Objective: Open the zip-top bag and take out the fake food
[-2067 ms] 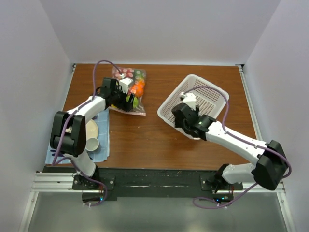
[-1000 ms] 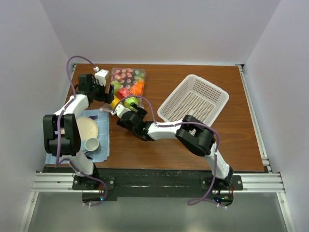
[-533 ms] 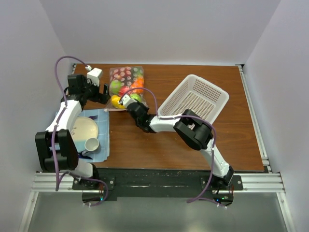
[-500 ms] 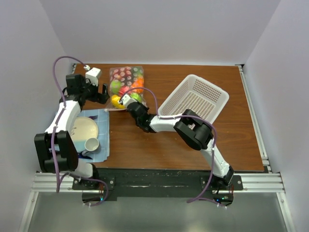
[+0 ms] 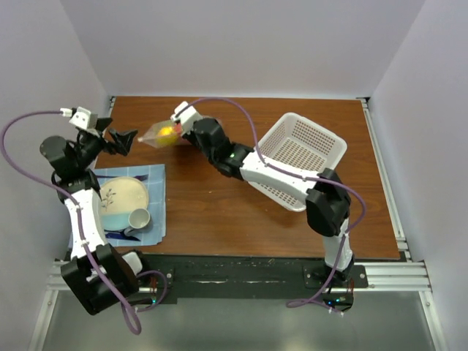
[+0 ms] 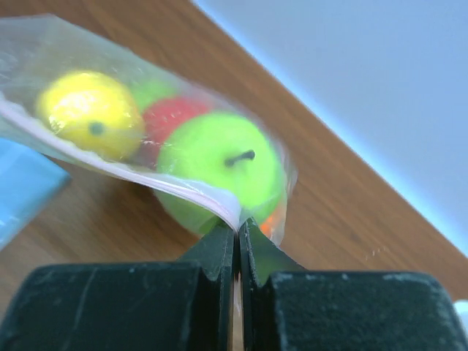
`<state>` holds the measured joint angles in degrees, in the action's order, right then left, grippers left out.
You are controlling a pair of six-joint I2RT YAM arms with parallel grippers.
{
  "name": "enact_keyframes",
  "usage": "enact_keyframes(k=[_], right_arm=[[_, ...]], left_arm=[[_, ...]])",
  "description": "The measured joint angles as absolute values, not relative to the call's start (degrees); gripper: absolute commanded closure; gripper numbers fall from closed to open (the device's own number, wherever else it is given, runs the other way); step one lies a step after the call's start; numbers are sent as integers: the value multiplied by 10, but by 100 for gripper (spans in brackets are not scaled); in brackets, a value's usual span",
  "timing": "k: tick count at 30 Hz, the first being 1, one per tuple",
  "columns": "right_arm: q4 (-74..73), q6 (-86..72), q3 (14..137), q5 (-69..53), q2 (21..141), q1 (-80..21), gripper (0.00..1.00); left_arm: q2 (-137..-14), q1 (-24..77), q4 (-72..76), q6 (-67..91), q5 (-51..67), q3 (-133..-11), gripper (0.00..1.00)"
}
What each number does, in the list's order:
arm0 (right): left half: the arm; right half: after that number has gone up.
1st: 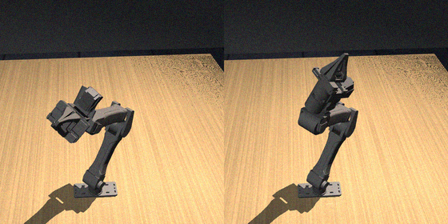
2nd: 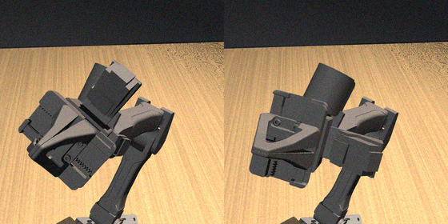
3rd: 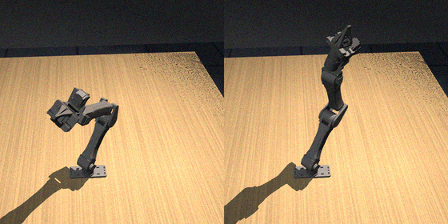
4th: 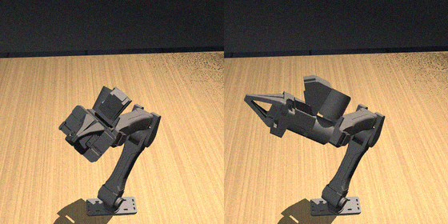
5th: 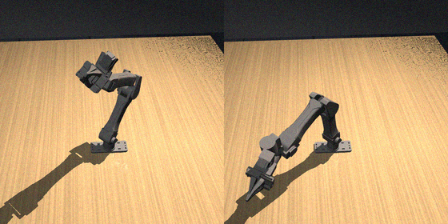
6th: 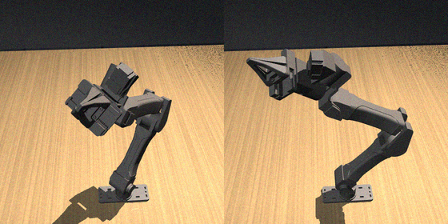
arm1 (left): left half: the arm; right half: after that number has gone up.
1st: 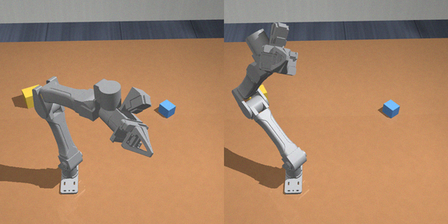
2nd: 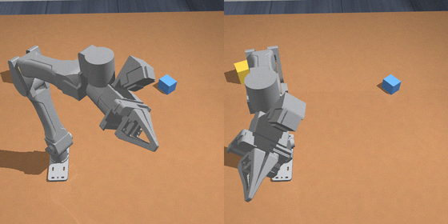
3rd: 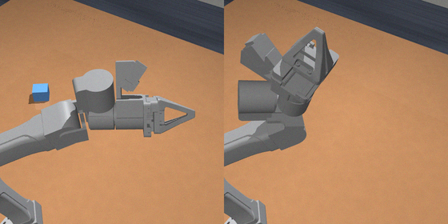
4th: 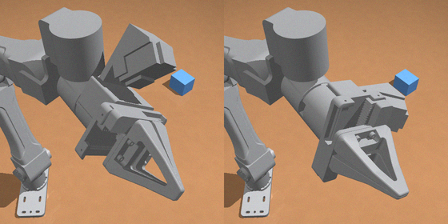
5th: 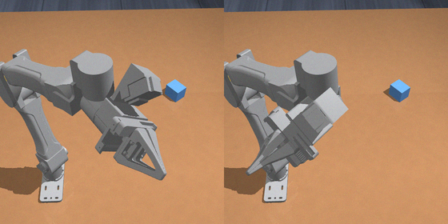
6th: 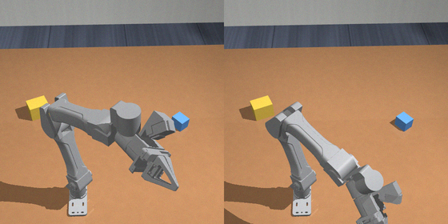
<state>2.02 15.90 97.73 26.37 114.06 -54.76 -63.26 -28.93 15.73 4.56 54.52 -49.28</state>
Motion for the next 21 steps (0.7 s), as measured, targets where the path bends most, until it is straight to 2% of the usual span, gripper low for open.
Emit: enact_keyframes(k=[4, 9, 16, 21], right_arm=[[-69, 130, 1074, 224, 1125, -544, 100], [-131, 106, 1102, 199, 1116, -541, 100], [-185, 62, 1102, 168, 1115, -527, 100], [-245, 24, 1127, 160, 1116, -503, 100]], left_arm=[[-648, -315, 430, 213, 632, -394, 0], [-696, -319, 638, 399, 715, -380, 2], [-795, -313, 726, 642, 746, -392, 4], [-806, -291, 728, 684, 768, -368, 4]])
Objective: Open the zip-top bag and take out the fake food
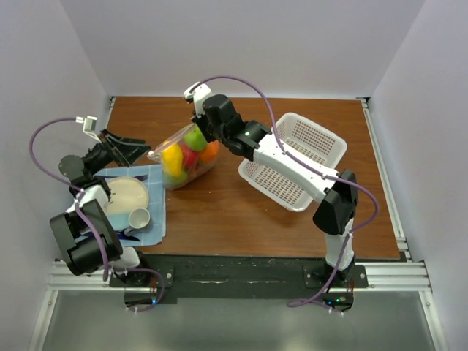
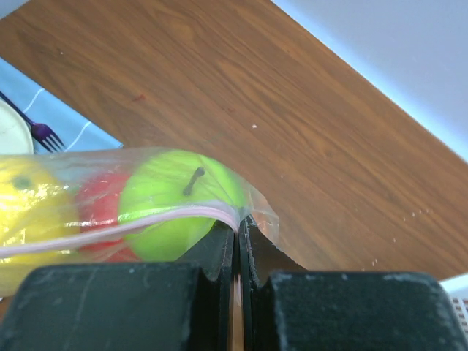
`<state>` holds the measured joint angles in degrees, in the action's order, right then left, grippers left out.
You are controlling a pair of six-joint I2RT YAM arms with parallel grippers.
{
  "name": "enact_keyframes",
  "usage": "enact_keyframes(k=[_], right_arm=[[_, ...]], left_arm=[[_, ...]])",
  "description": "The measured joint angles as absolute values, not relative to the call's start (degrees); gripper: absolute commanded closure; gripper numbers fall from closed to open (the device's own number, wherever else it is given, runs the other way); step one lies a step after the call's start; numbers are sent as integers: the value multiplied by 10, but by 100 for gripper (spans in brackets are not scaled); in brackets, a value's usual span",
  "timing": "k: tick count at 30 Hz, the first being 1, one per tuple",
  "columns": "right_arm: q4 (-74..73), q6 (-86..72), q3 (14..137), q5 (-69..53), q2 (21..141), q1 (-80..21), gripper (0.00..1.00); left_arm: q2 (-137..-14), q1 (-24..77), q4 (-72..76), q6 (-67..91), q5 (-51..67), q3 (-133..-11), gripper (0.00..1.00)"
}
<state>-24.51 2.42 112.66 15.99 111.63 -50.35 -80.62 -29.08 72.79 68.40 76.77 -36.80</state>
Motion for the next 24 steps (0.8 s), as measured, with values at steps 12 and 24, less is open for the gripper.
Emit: enact_keyframes(k=[12, 24], right_arm=[[-335, -62, 1248, 154, 1187, -447, 100], [-351, -96, 1252, 137, 1202, -442, 100]], left_arm=[[-763, -247, 738, 647, 760, -328, 6], [-757, -188, 741, 484, 719, -279, 4]])
